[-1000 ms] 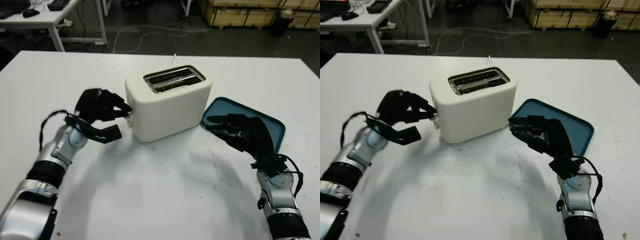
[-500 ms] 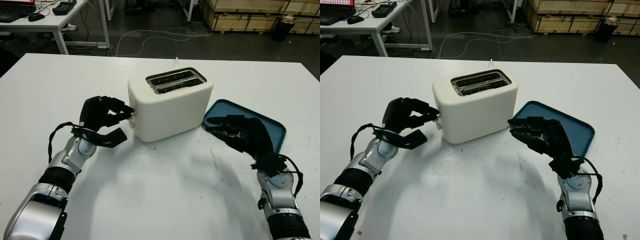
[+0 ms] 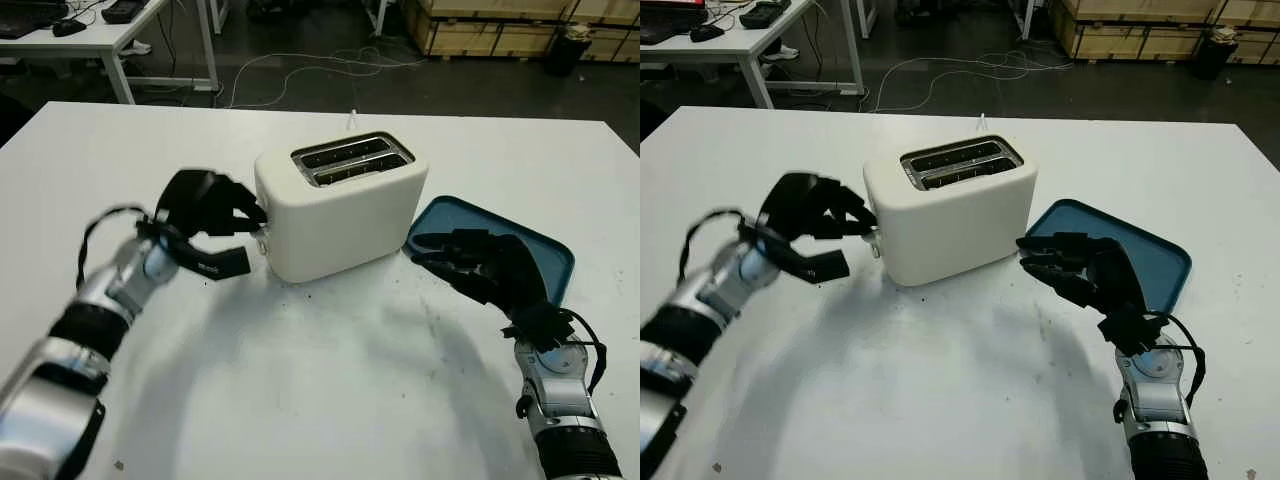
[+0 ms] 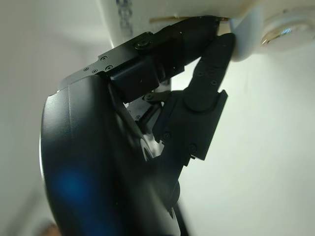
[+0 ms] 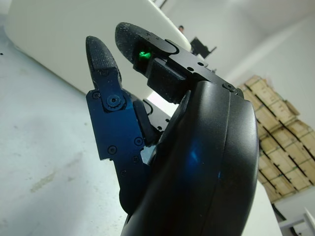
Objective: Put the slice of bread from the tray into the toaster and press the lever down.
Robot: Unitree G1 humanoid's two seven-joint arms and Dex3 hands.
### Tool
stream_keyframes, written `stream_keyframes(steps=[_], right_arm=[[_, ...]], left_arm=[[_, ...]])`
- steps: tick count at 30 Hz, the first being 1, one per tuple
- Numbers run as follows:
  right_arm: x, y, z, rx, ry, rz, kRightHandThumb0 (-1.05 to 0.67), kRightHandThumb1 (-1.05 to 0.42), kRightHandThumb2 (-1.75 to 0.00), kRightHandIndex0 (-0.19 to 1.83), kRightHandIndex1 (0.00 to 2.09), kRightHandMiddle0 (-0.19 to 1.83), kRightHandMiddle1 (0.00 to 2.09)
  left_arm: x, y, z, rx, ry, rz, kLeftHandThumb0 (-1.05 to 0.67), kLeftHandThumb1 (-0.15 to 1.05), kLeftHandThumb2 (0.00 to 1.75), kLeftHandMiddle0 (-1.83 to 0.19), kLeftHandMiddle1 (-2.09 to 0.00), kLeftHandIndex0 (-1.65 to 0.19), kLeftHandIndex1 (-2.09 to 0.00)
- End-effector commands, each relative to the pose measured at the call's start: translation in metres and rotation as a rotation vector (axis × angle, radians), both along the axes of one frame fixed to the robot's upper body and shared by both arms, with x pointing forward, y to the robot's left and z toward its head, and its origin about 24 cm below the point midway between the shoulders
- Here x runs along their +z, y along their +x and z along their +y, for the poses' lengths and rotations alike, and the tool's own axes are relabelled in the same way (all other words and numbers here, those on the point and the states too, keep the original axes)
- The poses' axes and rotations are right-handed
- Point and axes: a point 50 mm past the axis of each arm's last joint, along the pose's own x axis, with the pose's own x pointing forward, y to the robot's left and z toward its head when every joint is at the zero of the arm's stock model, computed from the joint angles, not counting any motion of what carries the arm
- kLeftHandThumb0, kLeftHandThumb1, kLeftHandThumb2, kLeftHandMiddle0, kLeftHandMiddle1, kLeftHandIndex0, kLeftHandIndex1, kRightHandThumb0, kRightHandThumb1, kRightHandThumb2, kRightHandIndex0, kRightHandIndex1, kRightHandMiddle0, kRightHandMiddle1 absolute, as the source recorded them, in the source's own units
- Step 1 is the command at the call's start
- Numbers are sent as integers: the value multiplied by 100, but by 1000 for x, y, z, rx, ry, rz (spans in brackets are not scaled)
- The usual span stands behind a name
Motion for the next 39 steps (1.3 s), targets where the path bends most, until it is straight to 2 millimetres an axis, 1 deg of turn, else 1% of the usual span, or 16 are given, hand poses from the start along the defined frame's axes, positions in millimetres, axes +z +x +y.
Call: stream_keyframes(steps=[1, 4, 7, 8, 9, 13, 16, 20, 22, 24, 27, 30, 31, 32, 35, 39], right_arm=[[5, 2, -3, -4, 4, -10, -46, -84, 0, 122, 4, 113, 0], [5, 2, -3, -5, 5, -12, -45, -84, 0, 122, 4, 113, 0], [5, 2, -3, -7, 2, -12, -45, -84, 0, 123, 4, 113, 0], [5, 2, -3, -7, 2, -9, -46, -84, 0, 123, 4, 113, 0], [5, 2, -4, -7, 3, -8, -46, -84, 0, 123, 4, 113, 0], [5, 1, -5, -4, 5, -16, -46, -84, 0, 122, 4, 113, 0], [6, 1, -5, -7, 4, -13, -47, -84, 0, 122, 4, 113, 0], [6, 1, -6, -11, 2, -4, -48, -84, 0, 122, 4, 113, 0], [6, 1, -7, -11, 4, -6, -48, -84, 0, 122, 4, 113, 0], [6, 1, -8, -12, 4, -7, -49, -85, 0, 122, 4, 113, 0], [7, 2, -10, -14, 1, 0, -51, -85, 0, 121, 4, 113, 0], [8, 2, -11, -11, -2, 0, -49, -85, 0, 122, 4, 113, 0], [8, 3, -12, -10, -4, -1, -49, -85, 0, 122, 4, 113, 0], [9, 3, -12, -11, -6, -2, -49, -85, 0, 122, 4, 113, 0], [8, 3, -14, -17, -21, 2, -50, -85, 0, 122, 4, 113, 0], [7, 2, -15, -9, -29, -1, -50, -85, 0, 122, 4, 112, 0]], left_arm=[[-11, -7, -51, -173, 71, 34, -52, 71, 0, -111, -105, -145, -7], [-8, -7, -56, -192, 85, 9, -53, 70, 0, -111, -107, -147, -6], [-9, -8, -61, -211, 77, 9, -55, 70, 0, -116, -94, -149, -5], [-11, -9, -63, -215, 75, 12, -55, 69, 0, -120, -84, -149, -4], [-12, -9, -64, -218, 74, 13, -55, 69, 0, -122, -80, -150, -3], [-21, -13, -68, -227, 56, 38, -54, 67, 0, -125, -75, -148, -1], [-28, -15, -70, -227, 34, 70, -50, 68, 0, -123, -75, -145, 0], [-39, -20, -74, -213, -81, 97, -48, 67, 1, -115, -97, -148, -1], [-50, -24, -78, -185, -164, 131, -48, 69, 1, -110, -105, -146, -1], [-66, -32, -84, -140, -288, 166, -46, 71, 1, -105, -113, -145, -2], [-95, -45, -91, -51, -471, 221, -40, 73, 1, -101, -118, -143, -1], [-119, -54, -93, 48, -569, 305, -37, 78, 1, -95, -128, -139, 0], [-126, -57, -92, 71, -584, 325, -34, 78, 1, -92, -136, -138, 0], [-132, -60, -91, 89, -586, 339, -33, 79, 1, -90, -138, -137, 0], [-144, -66, -87, 138, -588, 372, -29, 79, 0, -90, -131, -136, 0], [-152, -71, -80, 175, -588, 378, -27, 80, 0, -89, -127, -133, 0]])
